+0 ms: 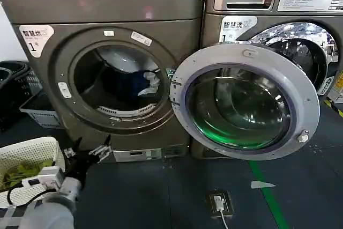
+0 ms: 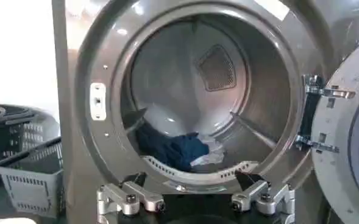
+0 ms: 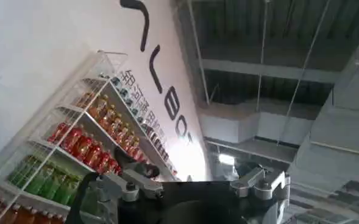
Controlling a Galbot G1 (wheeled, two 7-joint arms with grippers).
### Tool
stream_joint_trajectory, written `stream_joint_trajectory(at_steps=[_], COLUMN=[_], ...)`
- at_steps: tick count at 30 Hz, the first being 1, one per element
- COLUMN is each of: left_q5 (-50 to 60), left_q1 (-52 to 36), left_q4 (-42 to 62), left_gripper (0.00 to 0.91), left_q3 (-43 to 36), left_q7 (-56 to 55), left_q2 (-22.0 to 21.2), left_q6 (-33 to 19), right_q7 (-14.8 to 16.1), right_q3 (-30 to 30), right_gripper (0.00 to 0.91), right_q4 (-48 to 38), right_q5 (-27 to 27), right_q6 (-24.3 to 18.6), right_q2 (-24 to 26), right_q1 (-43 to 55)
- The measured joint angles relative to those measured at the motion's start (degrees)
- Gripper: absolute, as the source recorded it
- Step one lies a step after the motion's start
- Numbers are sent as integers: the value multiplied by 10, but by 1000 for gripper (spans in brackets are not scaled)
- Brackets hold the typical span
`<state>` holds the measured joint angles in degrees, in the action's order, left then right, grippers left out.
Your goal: Grasp the clothes from the dryer.
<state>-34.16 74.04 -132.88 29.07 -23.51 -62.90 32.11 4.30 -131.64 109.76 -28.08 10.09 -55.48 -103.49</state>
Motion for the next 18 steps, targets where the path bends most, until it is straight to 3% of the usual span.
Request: stream_joint_trajectory(at_steps=[18], left_q5=[3], left_q1=[-3], left_q4=[1], left_gripper=[907], left_q3=[-4], left_q7=[1], left_q2=[-2], left_q6=[0], right_q7=[4], right_q3=[-1], right_gripper=[907], right_q4=[2], right_q5=[-6], right_q6=[-3], right_q2=[0], right_q1=[-2])
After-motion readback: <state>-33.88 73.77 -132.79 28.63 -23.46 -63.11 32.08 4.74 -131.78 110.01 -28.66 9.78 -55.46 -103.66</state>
